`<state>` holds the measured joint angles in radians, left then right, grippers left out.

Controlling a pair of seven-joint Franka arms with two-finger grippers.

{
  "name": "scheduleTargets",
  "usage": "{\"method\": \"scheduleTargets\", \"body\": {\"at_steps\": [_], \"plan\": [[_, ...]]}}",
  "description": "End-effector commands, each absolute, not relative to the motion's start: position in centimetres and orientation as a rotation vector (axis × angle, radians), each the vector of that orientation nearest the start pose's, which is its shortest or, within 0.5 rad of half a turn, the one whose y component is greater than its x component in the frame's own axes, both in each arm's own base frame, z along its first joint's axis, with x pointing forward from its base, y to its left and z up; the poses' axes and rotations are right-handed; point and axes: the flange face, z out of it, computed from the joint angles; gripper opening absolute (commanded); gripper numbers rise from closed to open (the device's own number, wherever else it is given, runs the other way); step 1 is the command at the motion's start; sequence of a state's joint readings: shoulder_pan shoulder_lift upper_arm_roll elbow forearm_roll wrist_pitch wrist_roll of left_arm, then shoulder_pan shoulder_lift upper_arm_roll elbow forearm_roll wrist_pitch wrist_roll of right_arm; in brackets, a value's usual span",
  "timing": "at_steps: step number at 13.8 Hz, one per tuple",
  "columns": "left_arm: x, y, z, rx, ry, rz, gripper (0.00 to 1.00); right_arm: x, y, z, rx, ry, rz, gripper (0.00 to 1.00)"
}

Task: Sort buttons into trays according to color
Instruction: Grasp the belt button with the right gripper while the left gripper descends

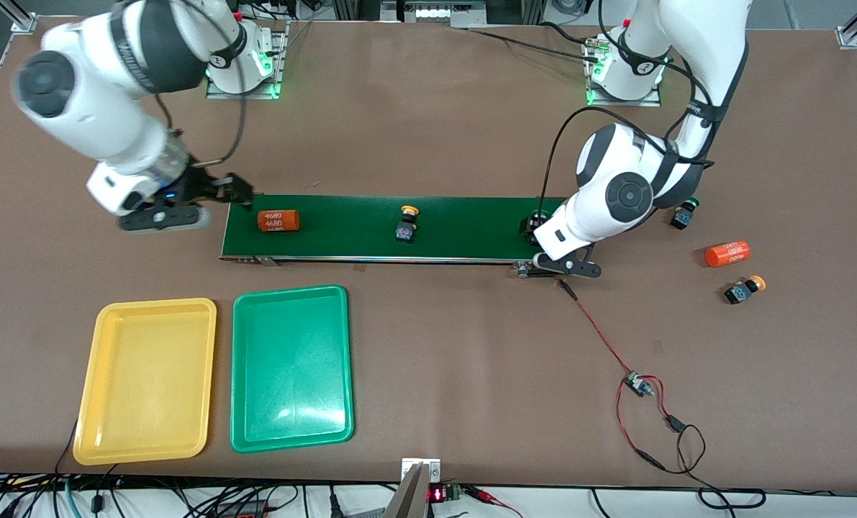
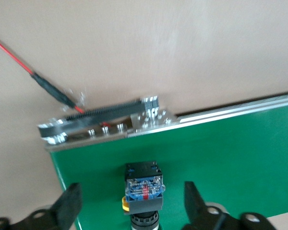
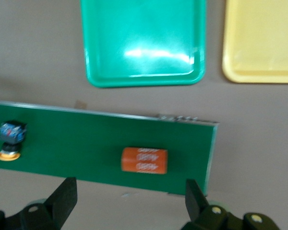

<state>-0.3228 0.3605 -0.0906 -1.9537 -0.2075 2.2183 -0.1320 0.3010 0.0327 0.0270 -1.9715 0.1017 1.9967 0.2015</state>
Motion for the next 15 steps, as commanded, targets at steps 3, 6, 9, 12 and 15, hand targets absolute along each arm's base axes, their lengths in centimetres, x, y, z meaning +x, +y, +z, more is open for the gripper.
{"method": "scheduleTargets", "body": {"at_steps": [3, 6, 9, 12, 15], "plan": [[58.2, -17.6, 35.5, -3.329, 0.063, 0.11, 1.0, 51.1, 25.9, 41.8, -3.053, -0.213, 0.048, 1.0], [59.6, -10.0, 34.2, -3.323, -0.146, 0.128, 1.0, 50.2, 31.2, 38.2, -3.048, -0.192, 0.02, 1.0], [58.5, -2.8, 31.8, -3.266, -0.169, 0.193, 1.0, 49.7, 34.9, 34.2, -3.031, -0.142, -0.036, 1.0], [56.6, -0.8, 31.5, -3.272, 0.017, 0.385, 1.0, 50.5, 35.2, 31.8, -3.036, -0.13, -0.022, 1.0], [54.1, -0.2, 32.3, -3.143, 0.178, 0.431, 1.0, 51.1, 35.0, 30.2, -3.046, -0.045, 0.017, 1.0]]}}
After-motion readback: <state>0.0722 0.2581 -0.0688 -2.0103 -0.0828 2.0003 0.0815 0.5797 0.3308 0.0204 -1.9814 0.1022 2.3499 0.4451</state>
